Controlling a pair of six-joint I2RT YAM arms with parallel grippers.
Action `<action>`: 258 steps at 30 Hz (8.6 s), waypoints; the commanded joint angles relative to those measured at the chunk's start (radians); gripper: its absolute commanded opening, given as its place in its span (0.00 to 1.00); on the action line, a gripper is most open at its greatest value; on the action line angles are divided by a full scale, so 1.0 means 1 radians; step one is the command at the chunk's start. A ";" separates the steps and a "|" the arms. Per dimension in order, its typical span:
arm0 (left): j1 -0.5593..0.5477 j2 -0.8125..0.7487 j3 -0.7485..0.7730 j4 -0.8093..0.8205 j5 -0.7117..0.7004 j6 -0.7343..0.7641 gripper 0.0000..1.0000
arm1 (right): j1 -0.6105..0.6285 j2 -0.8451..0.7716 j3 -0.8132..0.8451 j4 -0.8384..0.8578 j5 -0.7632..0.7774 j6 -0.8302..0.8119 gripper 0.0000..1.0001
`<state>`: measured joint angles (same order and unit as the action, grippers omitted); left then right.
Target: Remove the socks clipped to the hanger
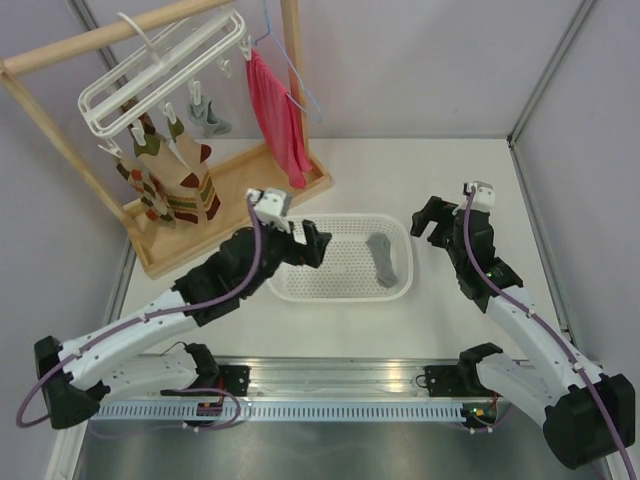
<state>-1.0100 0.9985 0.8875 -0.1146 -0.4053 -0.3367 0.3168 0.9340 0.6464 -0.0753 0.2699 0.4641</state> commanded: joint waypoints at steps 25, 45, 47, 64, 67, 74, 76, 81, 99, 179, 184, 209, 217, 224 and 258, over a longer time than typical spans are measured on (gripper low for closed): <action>0.609 0.213 0.318 0.019 -0.320 0.042 1.00 | -0.027 0.012 -0.022 0.169 -0.232 0.090 0.98; 0.777 0.483 0.338 0.346 -0.253 0.128 1.00 | -0.028 0.020 -0.036 0.224 -0.267 0.091 0.98; 0.781 0.526 0.358 0.372 -0.231 0.142 1.00 | -0.027 0.009 -0.039 0.223 -0.267 0.081 0.98; 0.781 0.537 0.258 0.642 -0.217 0.271 0.55 | -0.027 0.065 -0.044 0.262 -0.268 0.082 0.97; 0.781 0.531 0.234 0.676 -0.219 0.280 0.23 | -0.025 0.066 -0.045 0.264 -0.267 0.081 0.96; 0.772 0.447 0.182 0.719 -0.221 0.288 0.02 | -0.025 0.065 -0.039 0.266 -0.268 0.085 0.96; 0.772 0.404 0.160 0.711 -0.201 0.291 0.02 | -0.025 0.063 -0.039 0.270 -0.268 0.084 0.96; 0.772 0.255 0.153 0.623 -0.115 0.266 0.02 | -0.022 0.055 -0.042 0.269 -0.267 0.061 0.96; 0.774 0.005 0.149 0.179 0.212 0.186 0.02 | 0.378 0.235 0.168 0.519 -0.299 0.156 0.94; 0.876 -0.259 0.024 0.021 0.275 0.312 0.02 | 0.666 1.247 1.495 0.540 -0.293 0.041 0.95; 0.881 -0.244 0.016 0.029 0.250 0.314 0.02 | 0.685 1.174 1.328 0.624 -0.287 0.050 0.95; 0.881 -0.261 -0.024 0.073 0.258 0.280 0.02 | 0.706 1.111 1.156 0.700 -0.313 0.048 0.15; 0.881 -0.216 0.025 0.012 0.159 0.242 0.96 | 0.706 1.060 1.096 0.711 -0.282 0.021 0.01; 0.881 -0.234 0.152 -0.108 0.056 0.180 1.00 | 0.706 1.029 1.101 0.652 -0.281 -0.025 0.01; 0.881 0.272 0.719 -0.188 0.065 0.171 0.91 | 0.735 1.037 1.115 0.557 -0.225 -0.145 0.01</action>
<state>-0.1284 1.2488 1.5608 -0.3191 -0.3378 -0.1665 1.0374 1.9999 1.7451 0.4873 0.0360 0.3473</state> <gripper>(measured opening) 0.925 0.021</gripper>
